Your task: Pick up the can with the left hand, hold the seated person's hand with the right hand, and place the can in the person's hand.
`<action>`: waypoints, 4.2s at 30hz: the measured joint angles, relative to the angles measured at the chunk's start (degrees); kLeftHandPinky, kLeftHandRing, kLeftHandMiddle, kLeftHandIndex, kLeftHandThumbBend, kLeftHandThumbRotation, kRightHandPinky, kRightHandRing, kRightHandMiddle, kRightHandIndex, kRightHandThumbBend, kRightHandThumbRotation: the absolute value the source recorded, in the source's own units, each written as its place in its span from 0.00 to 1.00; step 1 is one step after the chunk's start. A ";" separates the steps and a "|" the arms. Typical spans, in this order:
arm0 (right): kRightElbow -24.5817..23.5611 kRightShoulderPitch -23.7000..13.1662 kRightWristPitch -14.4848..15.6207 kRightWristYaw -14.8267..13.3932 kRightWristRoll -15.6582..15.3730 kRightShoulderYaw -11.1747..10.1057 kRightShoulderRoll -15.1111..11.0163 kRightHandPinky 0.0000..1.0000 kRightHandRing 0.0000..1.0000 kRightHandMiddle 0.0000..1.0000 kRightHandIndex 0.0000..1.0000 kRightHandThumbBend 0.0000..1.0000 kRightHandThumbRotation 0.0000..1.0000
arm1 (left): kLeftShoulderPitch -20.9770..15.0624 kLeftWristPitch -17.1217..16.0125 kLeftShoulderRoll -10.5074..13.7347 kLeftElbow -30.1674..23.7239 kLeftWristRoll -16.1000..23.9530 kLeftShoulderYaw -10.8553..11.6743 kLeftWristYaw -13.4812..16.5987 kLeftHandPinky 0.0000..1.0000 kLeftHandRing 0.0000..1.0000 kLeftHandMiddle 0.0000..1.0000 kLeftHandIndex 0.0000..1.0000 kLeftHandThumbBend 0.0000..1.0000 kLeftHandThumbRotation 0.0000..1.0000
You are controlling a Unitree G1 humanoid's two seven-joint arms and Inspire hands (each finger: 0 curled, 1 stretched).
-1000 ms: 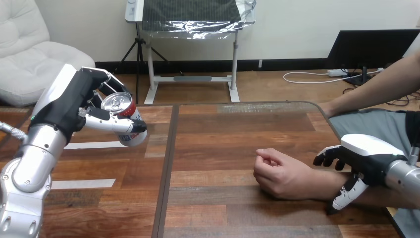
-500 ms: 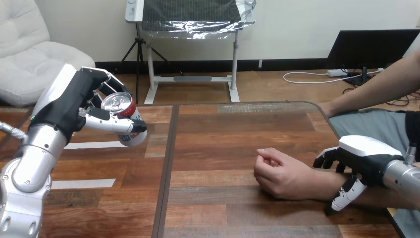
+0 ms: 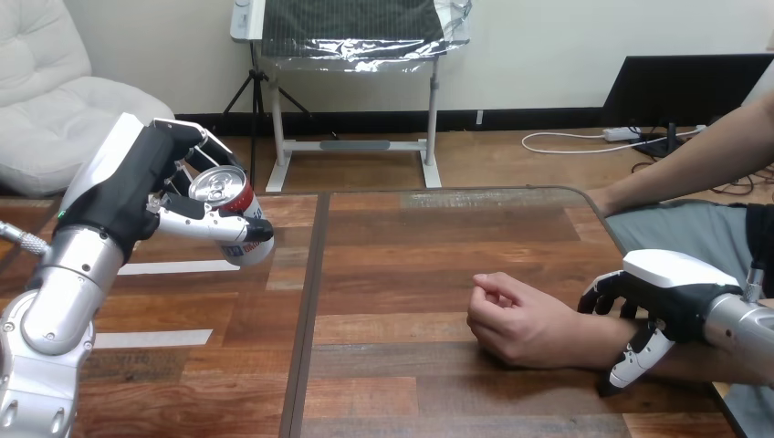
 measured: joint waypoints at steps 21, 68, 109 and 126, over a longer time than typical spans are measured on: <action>0.65 -1.28 -0.87 1.60 -0.03 1.60 0.14 0.54 0.62 0.67 0.67 0.94 0.18 | 0.00 0.00 0.00 0.00 -0.04 0.25 0.00 0.26 0.31 0.39 0.41 0.84 0.00; 0.33 -1.52 0.12 0.54 1.21 1.57 1.92 0.34 0.41 0.49 0.54 0.86 0.00 | -0.02 -0.42 0.00 0.09 0.01 0.76 0.00 0.24 0.28 0.38 0.42 0.85 0.00; 3.16 -0.57 -5.02 -4.90 2.92 0.22 2.20 0.33 0.38 0.44 0.43 0.80 0.00 | -0.99 -3.99 -2.14 4.87 0.07 0.62 0.45 0.24 0.27 0.38 0.42 0.81 0.00; 4.17 -0.56 -6.49 -5.47 4.78 -0.47 2.20 0.29 0.34 0.40 0.41 0.82 0.00 | -2.99 -5.86 -3.64 9.94 0.09 -0.40 0.97 0.22 0.25 0.38 0.41 0.82 0.00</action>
